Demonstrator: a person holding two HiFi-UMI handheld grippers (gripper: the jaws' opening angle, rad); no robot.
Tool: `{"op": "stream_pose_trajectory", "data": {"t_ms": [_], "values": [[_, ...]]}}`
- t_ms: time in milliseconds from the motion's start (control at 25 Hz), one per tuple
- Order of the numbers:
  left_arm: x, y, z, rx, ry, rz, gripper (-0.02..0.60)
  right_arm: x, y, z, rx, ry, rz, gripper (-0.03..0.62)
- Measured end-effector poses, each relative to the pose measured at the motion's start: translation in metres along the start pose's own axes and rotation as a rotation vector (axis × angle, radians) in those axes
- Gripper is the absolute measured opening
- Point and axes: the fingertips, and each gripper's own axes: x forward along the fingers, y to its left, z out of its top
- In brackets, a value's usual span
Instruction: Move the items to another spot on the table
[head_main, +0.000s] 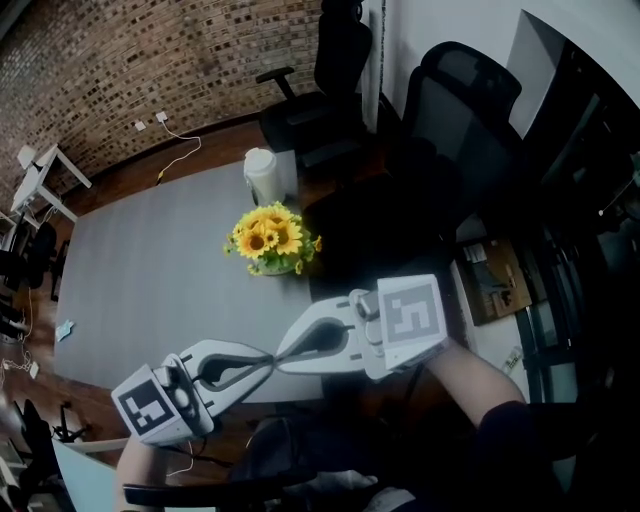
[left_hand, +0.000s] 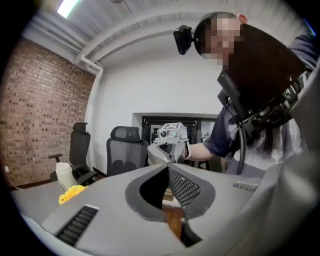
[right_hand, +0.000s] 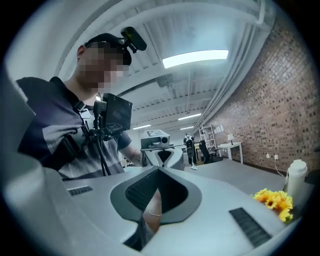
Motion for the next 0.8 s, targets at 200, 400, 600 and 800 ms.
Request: {"op": "stream_pose_trajectory", "data": {"t_ms": [200,400,600,800], "values": [[-0.003,-0.004,0.026,-0.033,-0.099,-0.023,0.005,-0.004,0.005,0.024,-0.002,-0.038,-0.031,-0.002],[-0.004,0.008,0.043,0.106,-0.128,0.035,0.002,-0.008,-0.007,0.042,0.014,-0.078,-0.072,0.001],[-0.01,0.022,0.06,0.087,-0.205,0.081,0.006,-0.01,-0.02,0.059,-0.004,-0.108,-0.089,0.002],[-0.02,0.028,0.032,0.163,-0.063,0.159,0.009,0.006,-0.028,0.037,-0.018,-0.037,-0.064,-0.002]]}}
